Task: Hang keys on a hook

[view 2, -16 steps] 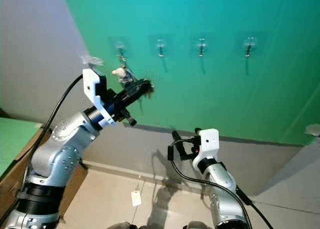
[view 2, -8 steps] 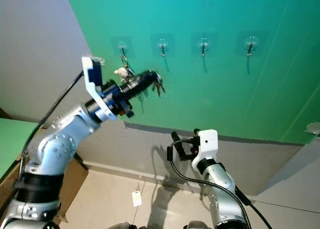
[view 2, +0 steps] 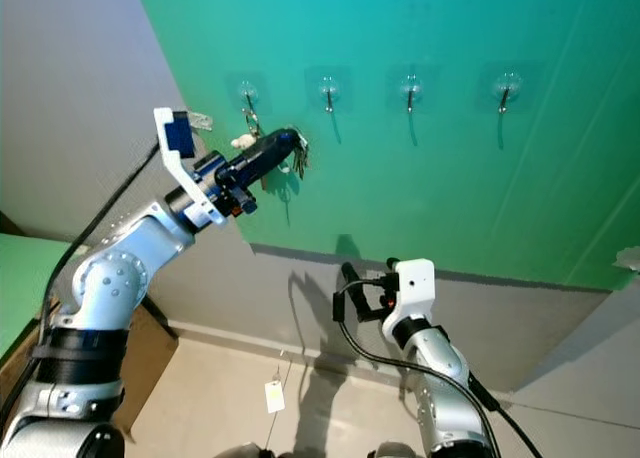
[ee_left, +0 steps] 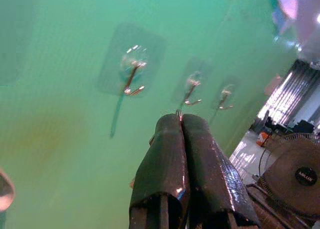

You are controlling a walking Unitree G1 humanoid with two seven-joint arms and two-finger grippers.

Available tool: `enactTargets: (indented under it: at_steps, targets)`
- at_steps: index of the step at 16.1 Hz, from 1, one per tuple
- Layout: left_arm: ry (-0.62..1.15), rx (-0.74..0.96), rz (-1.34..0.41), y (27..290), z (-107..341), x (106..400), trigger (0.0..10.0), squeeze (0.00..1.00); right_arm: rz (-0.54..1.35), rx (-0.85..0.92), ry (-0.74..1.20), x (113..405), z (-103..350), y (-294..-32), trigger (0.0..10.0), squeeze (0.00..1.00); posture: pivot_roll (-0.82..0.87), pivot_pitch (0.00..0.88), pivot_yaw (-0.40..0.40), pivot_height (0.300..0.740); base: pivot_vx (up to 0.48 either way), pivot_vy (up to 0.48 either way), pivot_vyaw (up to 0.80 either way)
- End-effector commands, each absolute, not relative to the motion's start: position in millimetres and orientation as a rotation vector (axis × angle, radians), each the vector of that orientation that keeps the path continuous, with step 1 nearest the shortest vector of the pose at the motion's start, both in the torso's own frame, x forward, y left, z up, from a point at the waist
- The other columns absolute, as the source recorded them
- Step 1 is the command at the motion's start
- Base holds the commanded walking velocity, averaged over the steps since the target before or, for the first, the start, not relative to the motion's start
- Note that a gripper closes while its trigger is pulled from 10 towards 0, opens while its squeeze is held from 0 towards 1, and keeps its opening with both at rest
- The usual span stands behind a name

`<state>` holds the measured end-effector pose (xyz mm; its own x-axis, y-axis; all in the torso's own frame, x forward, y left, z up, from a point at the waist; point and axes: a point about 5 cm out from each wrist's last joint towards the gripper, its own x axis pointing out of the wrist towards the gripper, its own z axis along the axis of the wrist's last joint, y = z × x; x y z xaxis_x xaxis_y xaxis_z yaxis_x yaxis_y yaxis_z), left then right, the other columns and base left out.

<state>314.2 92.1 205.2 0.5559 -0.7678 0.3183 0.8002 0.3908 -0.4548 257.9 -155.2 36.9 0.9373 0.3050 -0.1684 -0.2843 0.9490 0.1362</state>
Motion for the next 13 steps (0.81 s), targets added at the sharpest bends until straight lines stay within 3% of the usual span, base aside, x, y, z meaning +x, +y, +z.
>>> enactTargets:
  at_steps: [1,13]
  targets:
    - [-0.064,-0.597,-0.978,94,208,320,0.0,0.00,0.310,0.120,0.186,259,38,-150,10.0,0.00,-0.24,0.000,0.162,0.717,0.000,0.000,0.00]
    - [-0.072,-0.527,-1.048,71,219,344,0.0,0.00,0.357,0.140,0.179,253,39,-144,10.0,0.00,-0.26,0.000,0.175,0.717,0.000,0.000,0.00]
